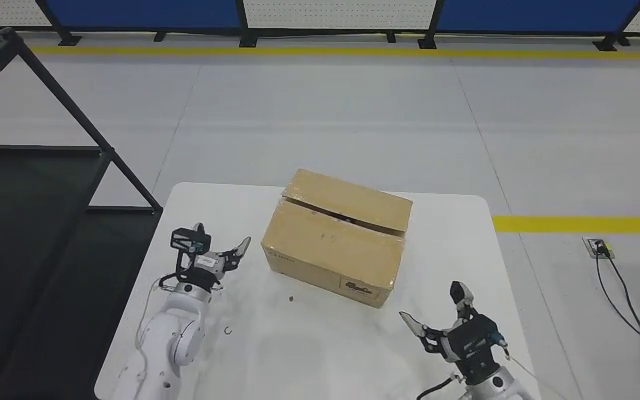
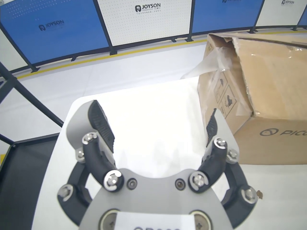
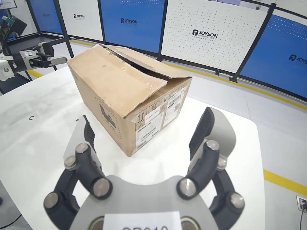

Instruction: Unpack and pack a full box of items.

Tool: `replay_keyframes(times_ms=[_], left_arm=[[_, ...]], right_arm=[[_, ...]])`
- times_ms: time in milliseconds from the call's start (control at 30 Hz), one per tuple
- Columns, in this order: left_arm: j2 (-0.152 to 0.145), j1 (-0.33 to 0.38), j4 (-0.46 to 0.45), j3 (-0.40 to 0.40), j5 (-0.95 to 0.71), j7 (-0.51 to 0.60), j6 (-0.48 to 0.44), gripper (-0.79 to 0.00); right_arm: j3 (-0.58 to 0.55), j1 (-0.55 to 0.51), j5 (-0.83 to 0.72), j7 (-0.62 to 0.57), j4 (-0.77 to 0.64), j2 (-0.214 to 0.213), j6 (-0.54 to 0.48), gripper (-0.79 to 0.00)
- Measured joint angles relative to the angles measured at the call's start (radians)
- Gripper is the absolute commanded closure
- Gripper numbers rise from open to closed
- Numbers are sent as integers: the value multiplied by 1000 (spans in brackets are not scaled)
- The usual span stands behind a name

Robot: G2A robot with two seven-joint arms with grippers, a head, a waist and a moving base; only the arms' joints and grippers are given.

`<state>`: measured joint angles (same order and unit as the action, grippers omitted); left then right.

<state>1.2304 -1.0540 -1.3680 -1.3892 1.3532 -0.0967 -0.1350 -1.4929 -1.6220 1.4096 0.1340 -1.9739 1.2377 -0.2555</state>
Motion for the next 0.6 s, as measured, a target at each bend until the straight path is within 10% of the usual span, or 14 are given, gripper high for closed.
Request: replay_keyframes(times_ms=[600], left_arm=[[12, 50, 44, 65, 55, -21, -17, -785]], right_arm=[[-80, 247, -576, -389, 149, -8, -159, -785]])
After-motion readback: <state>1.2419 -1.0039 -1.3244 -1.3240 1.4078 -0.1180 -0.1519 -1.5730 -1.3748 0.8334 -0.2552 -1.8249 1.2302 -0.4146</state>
